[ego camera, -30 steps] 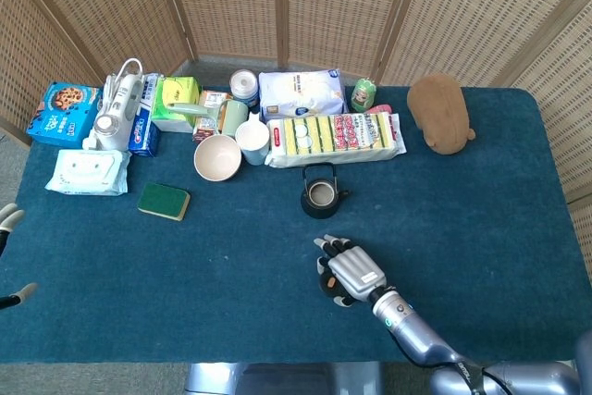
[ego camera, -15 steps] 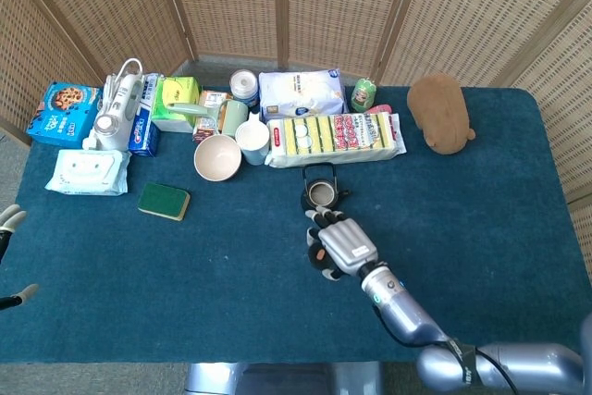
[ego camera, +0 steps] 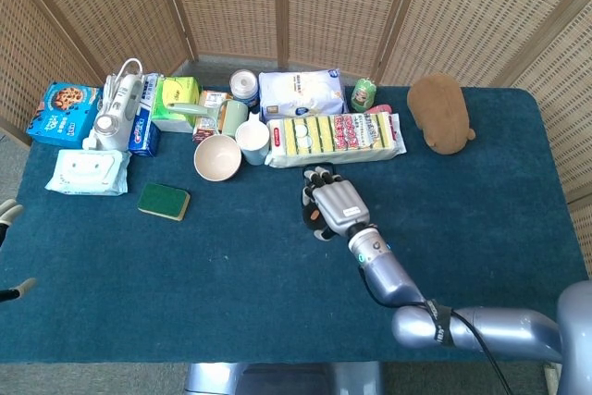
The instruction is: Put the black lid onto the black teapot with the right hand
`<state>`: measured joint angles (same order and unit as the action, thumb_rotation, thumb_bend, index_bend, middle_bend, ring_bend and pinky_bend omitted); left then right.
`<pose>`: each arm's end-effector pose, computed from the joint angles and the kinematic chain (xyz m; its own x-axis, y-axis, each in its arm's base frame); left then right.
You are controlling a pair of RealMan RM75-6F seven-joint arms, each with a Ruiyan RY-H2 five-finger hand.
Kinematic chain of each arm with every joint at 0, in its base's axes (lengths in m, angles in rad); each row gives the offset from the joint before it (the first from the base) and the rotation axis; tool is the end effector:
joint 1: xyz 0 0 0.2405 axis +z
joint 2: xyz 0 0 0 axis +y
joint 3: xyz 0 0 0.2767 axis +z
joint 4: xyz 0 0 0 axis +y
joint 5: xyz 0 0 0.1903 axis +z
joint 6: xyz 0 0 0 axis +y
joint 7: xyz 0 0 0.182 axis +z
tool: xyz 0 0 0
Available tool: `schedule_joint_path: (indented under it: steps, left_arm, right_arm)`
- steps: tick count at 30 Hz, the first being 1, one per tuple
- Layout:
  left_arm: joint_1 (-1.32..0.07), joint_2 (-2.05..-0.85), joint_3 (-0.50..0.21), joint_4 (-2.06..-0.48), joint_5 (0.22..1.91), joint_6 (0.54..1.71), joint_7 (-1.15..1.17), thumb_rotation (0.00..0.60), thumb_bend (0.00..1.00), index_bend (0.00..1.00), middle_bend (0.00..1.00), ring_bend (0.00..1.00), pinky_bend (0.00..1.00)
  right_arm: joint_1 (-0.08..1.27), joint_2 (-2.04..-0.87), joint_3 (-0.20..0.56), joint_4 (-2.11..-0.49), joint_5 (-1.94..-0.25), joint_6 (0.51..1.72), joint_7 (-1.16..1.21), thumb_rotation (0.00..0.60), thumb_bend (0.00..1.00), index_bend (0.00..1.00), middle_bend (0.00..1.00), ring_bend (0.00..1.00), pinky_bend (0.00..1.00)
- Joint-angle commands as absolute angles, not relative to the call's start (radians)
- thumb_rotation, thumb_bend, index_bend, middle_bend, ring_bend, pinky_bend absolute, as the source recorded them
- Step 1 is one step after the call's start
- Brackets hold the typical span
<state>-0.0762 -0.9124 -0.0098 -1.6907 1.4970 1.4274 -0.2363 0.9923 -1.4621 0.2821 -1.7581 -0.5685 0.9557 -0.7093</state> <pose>-0.3253 0.2071 0.2323 0.2927 0.0902 0.9520 0.9547 0.0291 -0.2963 -0.0665 -0.4020 0.0007 0.4648 -0.3583 0.8097 -0.8681 -0.3642 0.3371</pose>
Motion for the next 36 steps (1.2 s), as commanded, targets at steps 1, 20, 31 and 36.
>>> schedule_joint_path:
  steps: [1,20,31,36]
  left_arm:
    - [-0.086,-0.913,-0.019,-1.686,1.480,1.412,-0.245,0.600,0.14,0.00,0.00,0.00,0.05]
    - [-0.096,-0.912,-0.032,-1.682,1.437,1.381,-0.248,0.600,0.14,0.00,0.00,0.00,0.05]
    - [-0.097,-0.914,-0.032,-1.687,1.432,1.375,-0.236,0.600,0.14,0.00,0.00,0.00,0.05]
    - [-0.098,-0.914,-0.033,-1.687,1.428,1.373,-0.235,0.600,0.14,0.00,0.00,0.00,0.05]
  right_arm:
    - [1.043,-1.496,0.290,-1.672,-0.518,0.927,-0.715,0.600,0.30,0.43,0.10,0.07,0.20]
    - [1.146,-1.550,0.268,-1.498,-0.413,0.885,-0.703,0.600,0.31,0.44,0.10,0.07,0.22]
    - [1.176,-1.554,0.241,-1.460,-0.389,0.906,-0.734,0.600,0.31,0.44,0.10,0.07,0.23]
    - [1.175,-1.555,0.236,-1.452,-0.363,0.899,-0.729,0.600,0.30,0.45,0.10,0.07,0.23]
